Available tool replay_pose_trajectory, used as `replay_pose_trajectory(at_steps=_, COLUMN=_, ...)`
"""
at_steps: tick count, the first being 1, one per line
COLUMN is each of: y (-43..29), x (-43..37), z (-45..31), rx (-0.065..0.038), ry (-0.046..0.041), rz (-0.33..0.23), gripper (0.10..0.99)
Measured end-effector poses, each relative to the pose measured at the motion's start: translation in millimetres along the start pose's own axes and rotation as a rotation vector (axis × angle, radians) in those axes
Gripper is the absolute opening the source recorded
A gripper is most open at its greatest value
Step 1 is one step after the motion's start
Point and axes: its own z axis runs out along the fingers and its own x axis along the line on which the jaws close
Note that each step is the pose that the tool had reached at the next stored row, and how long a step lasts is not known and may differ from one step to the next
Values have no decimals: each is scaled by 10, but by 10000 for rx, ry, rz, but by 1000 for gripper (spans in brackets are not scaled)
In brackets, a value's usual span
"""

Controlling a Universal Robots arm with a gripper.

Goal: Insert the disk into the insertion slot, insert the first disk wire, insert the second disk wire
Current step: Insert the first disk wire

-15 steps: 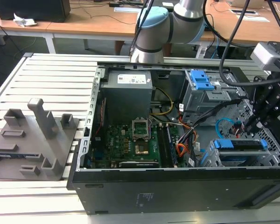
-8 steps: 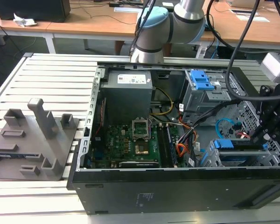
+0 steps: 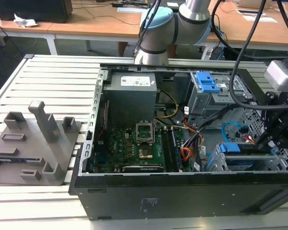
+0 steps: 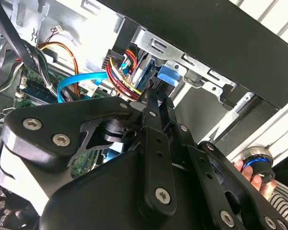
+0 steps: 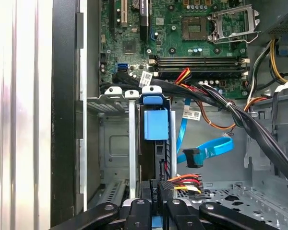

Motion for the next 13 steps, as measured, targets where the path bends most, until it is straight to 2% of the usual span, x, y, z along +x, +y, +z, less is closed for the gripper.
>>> replay_pose_trajectory(at_steps=1, y=0, x=-3, z=0, rx=0, ry=-17, rz=-1, gripper=188)
replay_pose_trajectory(at_steps=2, y=0, x=-8, z=0, rx=-2, ry=-87, rz=-6, gripper=188)
replay_pose_trajectory(at_steps=3, y=0, x=-9, z=-3, rx=-5, ry=-220, rz=-17, gripper=188)
replay_pose_trajectory(at_steps=4, y=0, x=-10, z=-1, rx=-9, ry=-316, rz=-21, gripper=188)
replay_pose_trajectory(at_steps=5, y=2, x=-10, z=-1, rx=-10, ry=-368, rz=-10, gripper=188)
replay_pose_trajectory(at_steps=9, y=27, x=-8, z=-1, rx=-8, ry=-419, rz=37, gripper=188)
replay_pose_trajectory(at_steps=11, y=39, x=-10, z=2, rx=-11, ry=-506, rz=69, gripper=188)
replay_pose_trajectory(at_steps=13, y=33, x=-11, z=3, rx=-11, ry=-514, rz=70, gripper=188)
